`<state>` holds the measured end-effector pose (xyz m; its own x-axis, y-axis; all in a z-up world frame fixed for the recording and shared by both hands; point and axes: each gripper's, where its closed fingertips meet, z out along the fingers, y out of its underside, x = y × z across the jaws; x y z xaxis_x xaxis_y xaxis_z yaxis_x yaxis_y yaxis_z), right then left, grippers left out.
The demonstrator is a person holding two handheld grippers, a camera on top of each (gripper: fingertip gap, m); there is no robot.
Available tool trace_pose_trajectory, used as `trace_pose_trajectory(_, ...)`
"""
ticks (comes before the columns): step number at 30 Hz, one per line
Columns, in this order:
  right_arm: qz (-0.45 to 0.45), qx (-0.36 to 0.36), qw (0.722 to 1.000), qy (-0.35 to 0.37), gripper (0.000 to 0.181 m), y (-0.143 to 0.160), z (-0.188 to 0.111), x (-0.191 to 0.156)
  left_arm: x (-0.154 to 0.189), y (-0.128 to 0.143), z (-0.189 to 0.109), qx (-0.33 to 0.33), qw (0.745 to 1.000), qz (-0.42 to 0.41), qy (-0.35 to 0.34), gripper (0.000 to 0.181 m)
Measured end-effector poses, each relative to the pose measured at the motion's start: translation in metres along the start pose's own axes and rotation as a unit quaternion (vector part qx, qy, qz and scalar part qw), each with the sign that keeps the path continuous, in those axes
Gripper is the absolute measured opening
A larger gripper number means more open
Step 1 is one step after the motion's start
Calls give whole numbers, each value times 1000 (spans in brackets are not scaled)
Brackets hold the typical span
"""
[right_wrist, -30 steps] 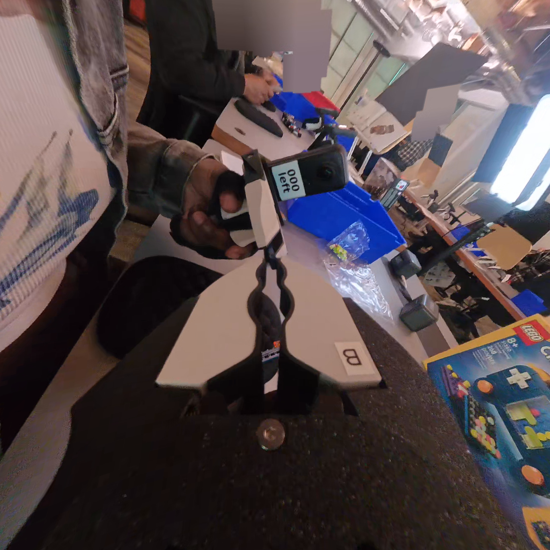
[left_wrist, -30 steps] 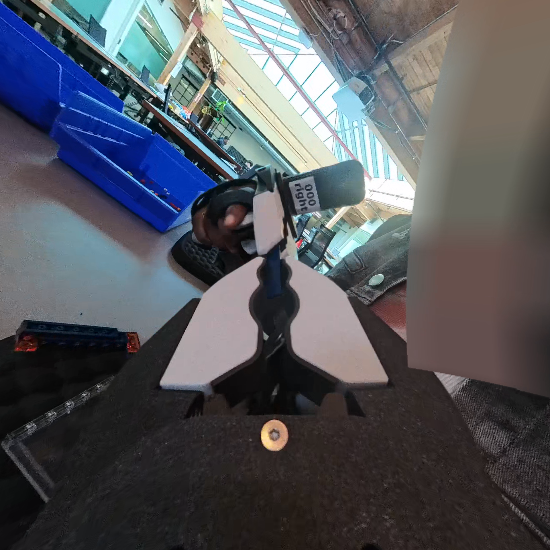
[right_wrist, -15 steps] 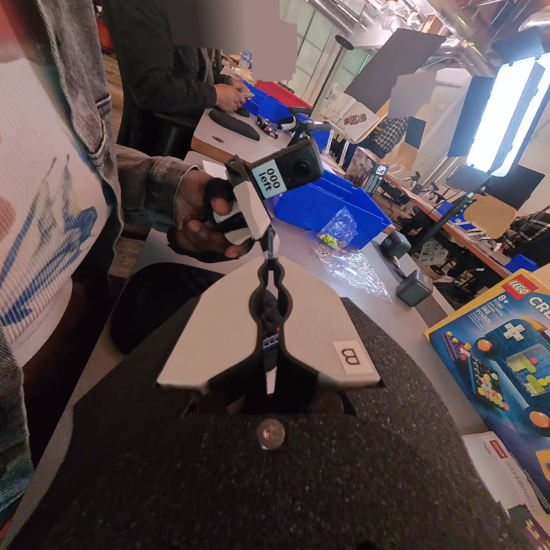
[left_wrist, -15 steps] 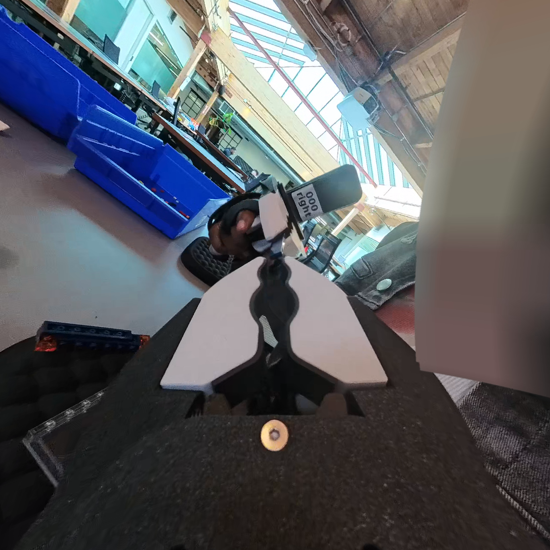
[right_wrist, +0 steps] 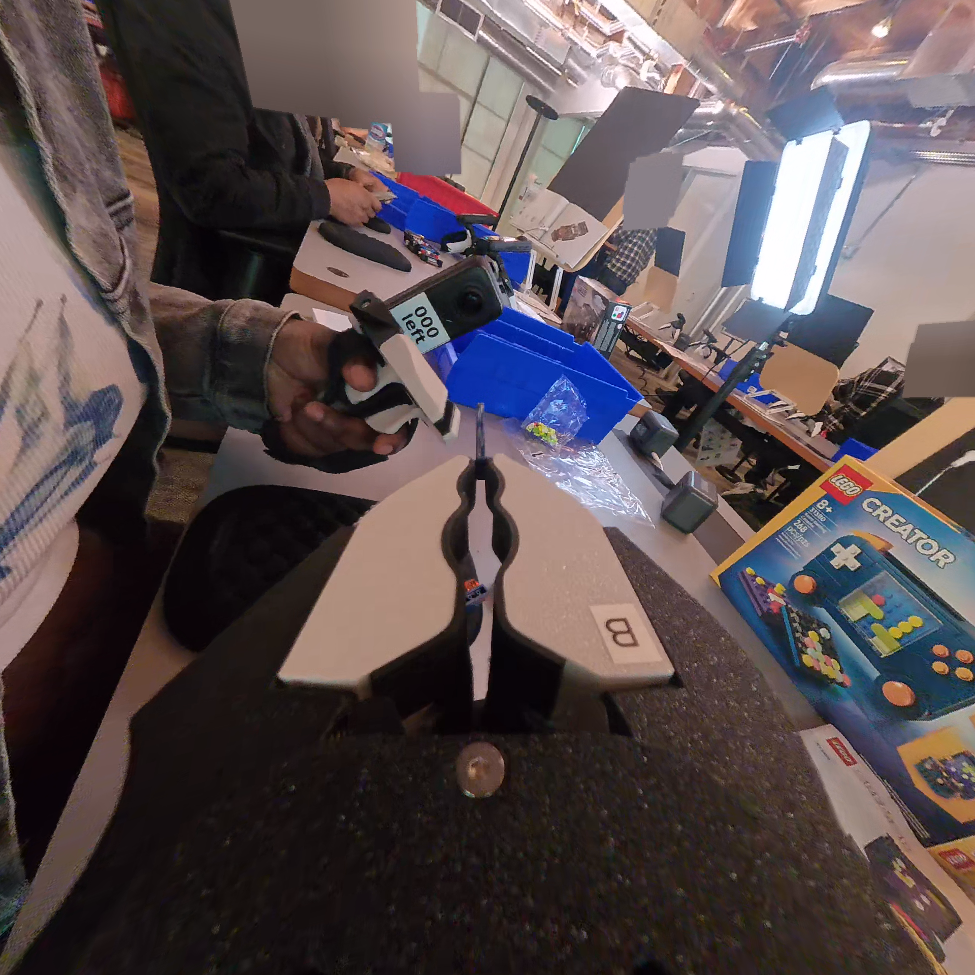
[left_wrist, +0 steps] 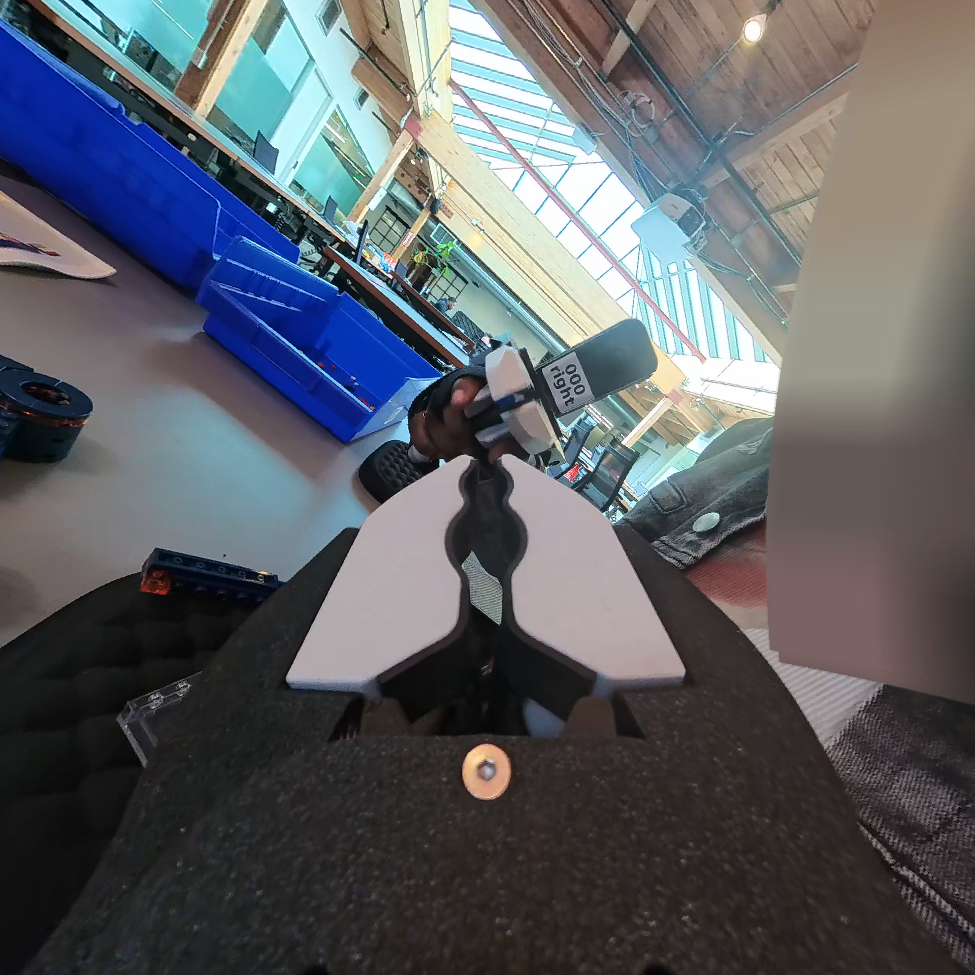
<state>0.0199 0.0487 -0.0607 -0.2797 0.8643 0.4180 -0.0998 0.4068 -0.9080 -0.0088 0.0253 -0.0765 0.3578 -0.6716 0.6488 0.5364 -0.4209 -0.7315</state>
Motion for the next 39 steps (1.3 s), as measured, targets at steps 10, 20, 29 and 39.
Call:
trace_pose_trajectory(10, 18, -212, 930, 299, 3, 51, -94, 103, -25, -3, -20, -11, 993, 53, -104, 8)
trace_pose_trajectory(20, 66, -314, 749, 579, 3, 60, -285, 138, -58, -21, -66, -21, 953, 142, -267, 10)
trace_pose_trajectory(29, 42, -301, 721, 623, 3, 43, -313, 141, -65, -32, -76, -4, 937, 165, -308, 16)
trace_pose_trajectory(39, 40, -294, 722, 625, 3, 49, -309, 141, -77, -29, -87, -41, 903, 204, -376, 29)
